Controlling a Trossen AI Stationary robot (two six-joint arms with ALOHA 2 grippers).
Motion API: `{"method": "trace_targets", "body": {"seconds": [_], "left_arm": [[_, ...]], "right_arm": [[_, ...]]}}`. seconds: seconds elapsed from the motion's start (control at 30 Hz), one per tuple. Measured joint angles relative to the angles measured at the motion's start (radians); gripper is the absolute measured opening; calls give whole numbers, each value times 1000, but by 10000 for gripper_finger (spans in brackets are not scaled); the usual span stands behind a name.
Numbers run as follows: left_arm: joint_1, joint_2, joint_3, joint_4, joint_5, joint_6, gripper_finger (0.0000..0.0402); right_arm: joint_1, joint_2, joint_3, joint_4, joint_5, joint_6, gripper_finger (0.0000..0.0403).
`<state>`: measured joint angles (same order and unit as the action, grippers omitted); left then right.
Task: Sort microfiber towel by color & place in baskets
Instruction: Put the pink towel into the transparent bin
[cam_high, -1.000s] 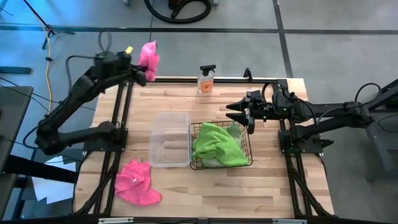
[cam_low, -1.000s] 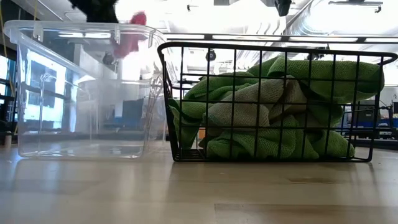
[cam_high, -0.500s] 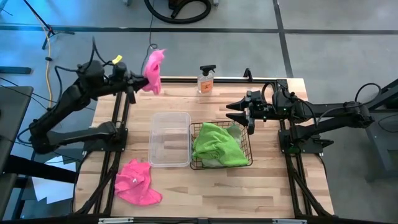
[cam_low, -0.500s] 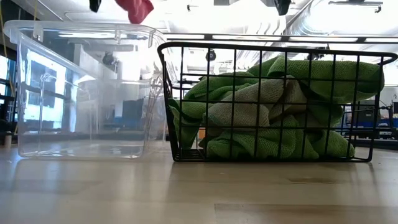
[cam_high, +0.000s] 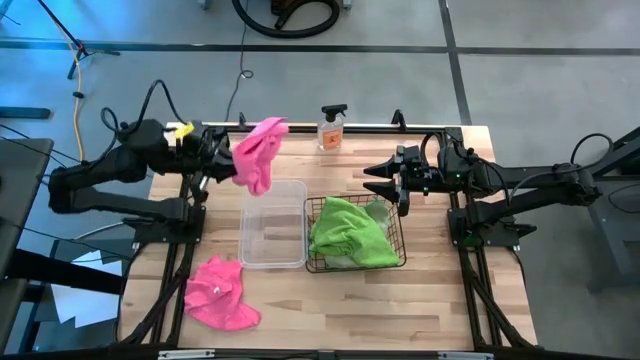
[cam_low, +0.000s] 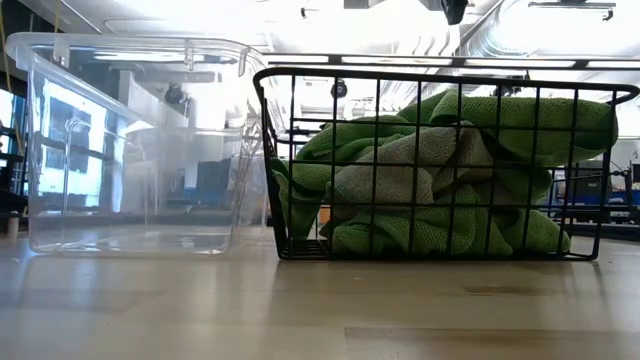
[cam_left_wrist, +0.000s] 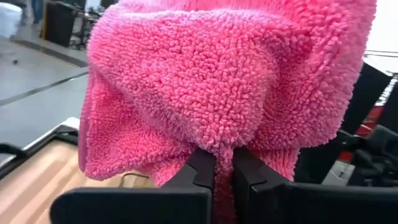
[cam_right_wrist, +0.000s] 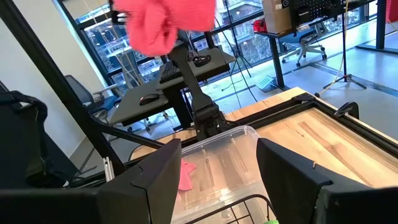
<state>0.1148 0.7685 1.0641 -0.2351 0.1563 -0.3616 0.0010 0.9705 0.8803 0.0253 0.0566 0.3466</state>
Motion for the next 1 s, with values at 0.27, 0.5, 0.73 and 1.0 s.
{"method": "trace_targets", "body": {"seconds": [0.27,0.5,0.73,1.0], "left_arm": [[-199,39,0,14,-207,84,1],[-255,57,0,-82,-239,79,1],[-308,185,51,-235,-217,76,1],[-347,394,180,-641,-263,75,1]], "right_arm": [[0,0,0,0,0,0,207],[0,0,0,0,0,0,207],[0,0,0,0,44,0,207],[0,0,0,0,48,-15,207]]}}
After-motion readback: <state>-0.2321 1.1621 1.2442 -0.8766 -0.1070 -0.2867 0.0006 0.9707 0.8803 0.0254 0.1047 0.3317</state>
